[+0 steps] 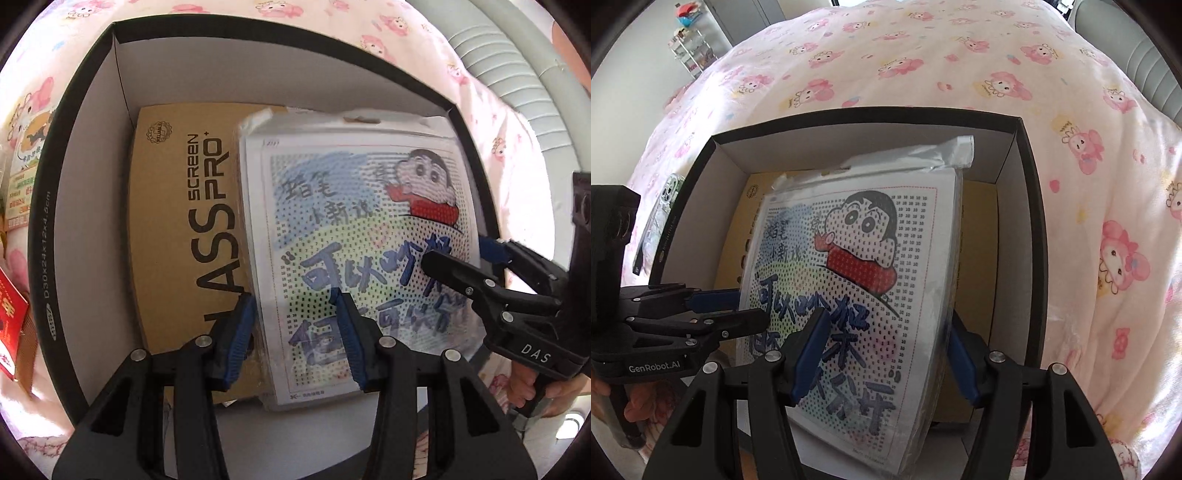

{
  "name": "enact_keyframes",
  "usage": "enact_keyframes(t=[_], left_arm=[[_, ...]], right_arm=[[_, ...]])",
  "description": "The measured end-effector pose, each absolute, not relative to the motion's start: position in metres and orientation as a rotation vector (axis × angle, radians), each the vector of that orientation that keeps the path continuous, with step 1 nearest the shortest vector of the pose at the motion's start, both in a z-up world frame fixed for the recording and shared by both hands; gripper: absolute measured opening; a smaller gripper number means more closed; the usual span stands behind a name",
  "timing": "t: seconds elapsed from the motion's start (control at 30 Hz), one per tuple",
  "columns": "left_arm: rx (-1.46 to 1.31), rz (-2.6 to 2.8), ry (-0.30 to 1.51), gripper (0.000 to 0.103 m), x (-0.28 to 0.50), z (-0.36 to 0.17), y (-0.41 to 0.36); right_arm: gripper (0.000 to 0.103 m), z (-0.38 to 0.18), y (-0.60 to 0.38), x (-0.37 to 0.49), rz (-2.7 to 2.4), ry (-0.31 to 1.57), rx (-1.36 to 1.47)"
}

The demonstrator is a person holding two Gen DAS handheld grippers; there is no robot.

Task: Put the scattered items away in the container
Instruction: 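Carry the Shin-chan bead-art kit with the right tool into the black box, then lower the kit onto the GLASS package and open the right tool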

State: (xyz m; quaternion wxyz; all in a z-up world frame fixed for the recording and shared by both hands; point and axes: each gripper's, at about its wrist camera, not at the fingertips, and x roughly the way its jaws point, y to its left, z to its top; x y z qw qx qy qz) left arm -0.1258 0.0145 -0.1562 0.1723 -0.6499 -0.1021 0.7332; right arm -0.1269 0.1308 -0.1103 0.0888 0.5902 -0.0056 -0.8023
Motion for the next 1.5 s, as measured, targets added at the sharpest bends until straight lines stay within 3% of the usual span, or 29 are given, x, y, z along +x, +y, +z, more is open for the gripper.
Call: enact_keyframes(t=[0.17,0.37,0.5,0.6,0.93,1.03,1.23,1.33,1.5], left_arm=[[-1.843,2.087,-0.297,0.046,-0.121,-0.152,0.019],[-1.775,2.138,-0.370,0.045,-0.114,-0.138,0.018],[-1.804,2.166,-0.391,0.045,-0.116,-0.135,0.021],[-1.873,2.201,-0.301,0.045,-0.125,-0.136,0.032],[-1.881,2.053,-0.251,0.049,-0.117,-0.145,0.091],[-1.863,2.078,-0.161,0.050,-0.109,-0.146,0.108],[-1.846,2.083,-0.416,0.043,-0.095,-0.144,0.084],[-1.871,2.139,-0.387,0.034,-0.087,-0.145,0.086],[-1.835,2.088,-0.299,0.038,-0.073,-0.146,0.114]], right_arm=[[0.060,-0.110,0.132,-0.115,-2.417,0.089,1.763],[0.060,-0.091,0.145,-0.101,-2.513,0.004,1.640],[0.052,-0.087,0.137,-0.101,-2.536,0.022,1.569],[0.047,-0.081,0.143,-0.106,-2.582,0.057,1.569],[0.045,-0.106,0.179,-0.123,-2.632,-0.154,1.592],[0.043,-0.117,0.170,-0.122,-2.605,-0.199,1.597],[0.042,-0.110,0.165,-0.109,-2.648,-0.077,1.561],[0.042,-0.105,0.171,-0.099,-2.674,-0.015,1.546],[0.042,-0.093,0.177,-0.095,-2.732,-0.006,1.488]])
